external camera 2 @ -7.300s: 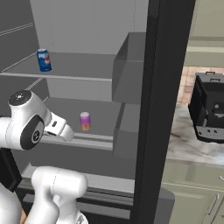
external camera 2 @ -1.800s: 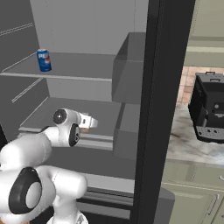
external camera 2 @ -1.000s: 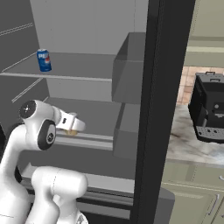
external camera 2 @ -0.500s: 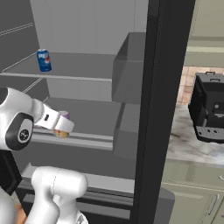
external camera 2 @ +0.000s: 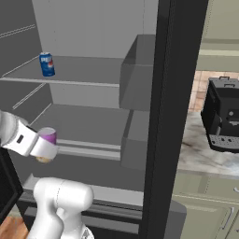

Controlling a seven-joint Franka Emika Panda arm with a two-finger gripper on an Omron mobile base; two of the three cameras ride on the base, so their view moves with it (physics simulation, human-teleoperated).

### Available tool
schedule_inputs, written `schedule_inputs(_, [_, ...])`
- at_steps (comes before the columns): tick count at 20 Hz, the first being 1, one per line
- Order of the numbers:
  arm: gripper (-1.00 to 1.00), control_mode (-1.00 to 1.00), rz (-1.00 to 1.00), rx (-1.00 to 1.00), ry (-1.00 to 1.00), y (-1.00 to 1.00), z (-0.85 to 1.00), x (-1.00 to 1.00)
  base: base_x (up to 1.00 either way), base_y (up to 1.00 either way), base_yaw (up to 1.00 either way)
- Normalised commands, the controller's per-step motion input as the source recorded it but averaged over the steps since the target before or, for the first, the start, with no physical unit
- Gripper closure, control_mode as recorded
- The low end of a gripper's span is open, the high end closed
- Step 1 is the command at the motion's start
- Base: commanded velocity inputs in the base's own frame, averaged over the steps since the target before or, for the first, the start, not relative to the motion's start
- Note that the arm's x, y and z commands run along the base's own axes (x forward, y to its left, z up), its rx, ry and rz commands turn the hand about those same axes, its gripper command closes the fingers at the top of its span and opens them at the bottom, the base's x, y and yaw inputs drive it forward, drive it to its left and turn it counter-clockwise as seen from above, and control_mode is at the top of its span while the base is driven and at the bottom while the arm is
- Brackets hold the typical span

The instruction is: Open the fridge, grab two sodas, and place both sodas inside the bowl with ice on the dining counter.

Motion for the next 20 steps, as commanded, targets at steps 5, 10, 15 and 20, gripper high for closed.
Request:
schedule_inputs(5, [1.00, 1.00, -0.01, 0.00, -0.06, 0.00, 0.00, -0.39, -0.55, 0.00, -0.03])
schedule_inputs(10, [1.00, 1.00, 0.00, 0.00, 0.00, 0.00, 0.00, 0.00, -0.91, 0.00, -0.19])
schedule_inputs(15, [1.00, 1.00, 0.00, 0.00, 0.00, 0.00, 0.00, 0.00, -0.96, 0.01, -0.40])
schedule_inputs(20, [1.00, 1.00, 0.00, 0.00, 0.00, 0.00, 0.00, 0.00, -0.73, 0.01, -0.56])
